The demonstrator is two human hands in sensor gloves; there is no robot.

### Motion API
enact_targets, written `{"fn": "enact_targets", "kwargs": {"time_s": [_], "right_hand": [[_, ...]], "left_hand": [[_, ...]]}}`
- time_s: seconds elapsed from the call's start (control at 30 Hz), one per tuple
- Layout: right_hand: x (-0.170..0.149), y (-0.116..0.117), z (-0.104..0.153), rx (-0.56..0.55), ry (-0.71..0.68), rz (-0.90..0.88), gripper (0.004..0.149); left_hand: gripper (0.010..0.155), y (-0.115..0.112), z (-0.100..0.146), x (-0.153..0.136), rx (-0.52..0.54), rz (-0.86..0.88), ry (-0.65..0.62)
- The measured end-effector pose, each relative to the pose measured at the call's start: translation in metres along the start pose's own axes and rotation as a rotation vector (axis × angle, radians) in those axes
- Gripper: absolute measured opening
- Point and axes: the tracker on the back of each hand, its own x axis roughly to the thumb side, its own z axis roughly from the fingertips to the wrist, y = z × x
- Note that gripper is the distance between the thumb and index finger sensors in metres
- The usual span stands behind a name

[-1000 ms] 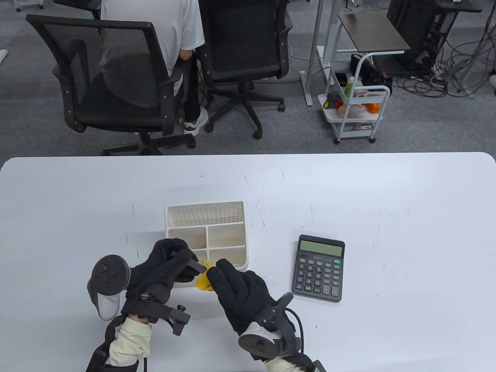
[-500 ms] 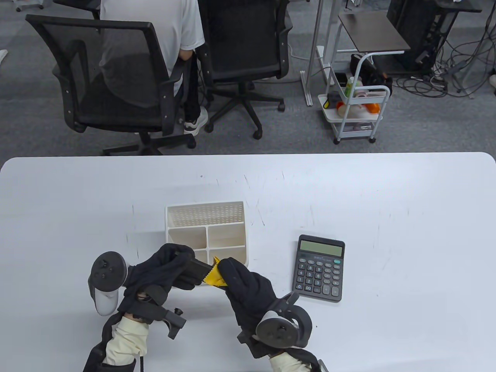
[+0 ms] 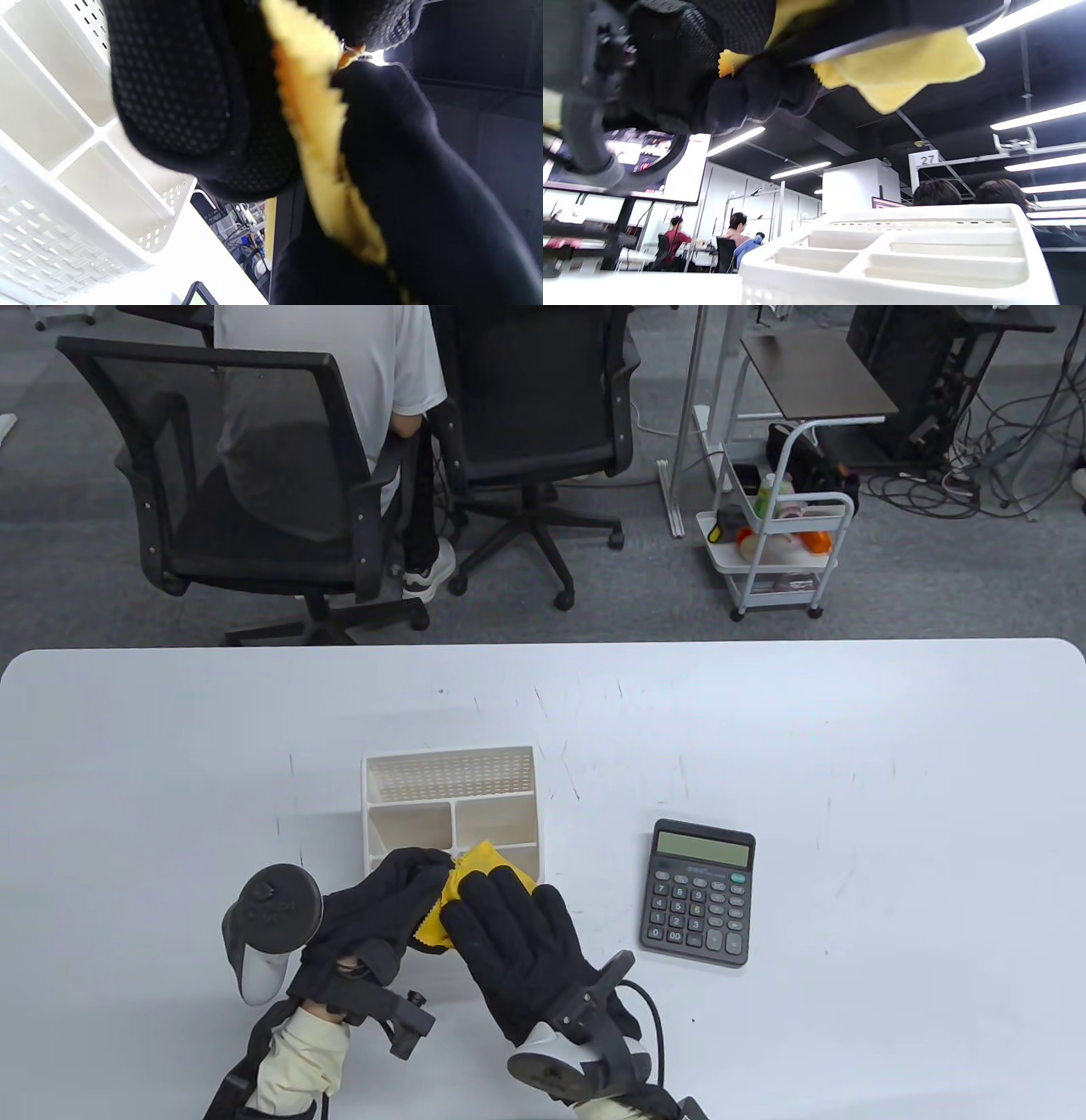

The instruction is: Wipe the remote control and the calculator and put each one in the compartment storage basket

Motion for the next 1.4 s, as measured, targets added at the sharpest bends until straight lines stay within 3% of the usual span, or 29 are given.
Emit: {"fn": "enact_targets", "kwargs": {"time_s": [0.13,0.3,0.37,0.57,0.73,0.93,1.13,1.4], "right_hand": [[0.003,0.001,-0.001,0.022,-0.034,0.048,0.052],[0.0,-0.001,-0.001,0.001,0.044,0.023,0.056],[0.003,0.0,-0.002,0.0,0.016,0.027,0.057],[0.009,0.003,-0.001,0.026,-0.092,0.092,0.057],[0.009,-0.001,-0.003,-0.045,-0.068,0.043,0.075],[0.005,-0.004,-0.002,-0.081,-0.055,0.064,0.085],[0.006,0.005,-0.002,0.037,-0.024,0.104,0.072],[0.006,0.003,0.0,0.048,-0.091,0.132,0.059]], "left_hand": [[0.042,0.008,0.001,-0.004,0.021,0.01,0.013],[0.041,0.006,0.001,-0.003,-0.01,-0.011,0.011],[0.041,0.0,0.0,-0.002,-0.049,-0.013,0.011],[0.041,0.004,0.001,-0.003,0.002,0.001,0.022],[0.042,0.005,0.001,-0.005,0.001,0.039,0.032],[0.042,0.0,0.0,-0.002,-0.027,0.024,0.024],[0.042,-0.001,0.001,-0.001,-0.035,0.029,0.025],[0.042,0.007,0.0,-0.006,0.006,0.052,0.026]]}}
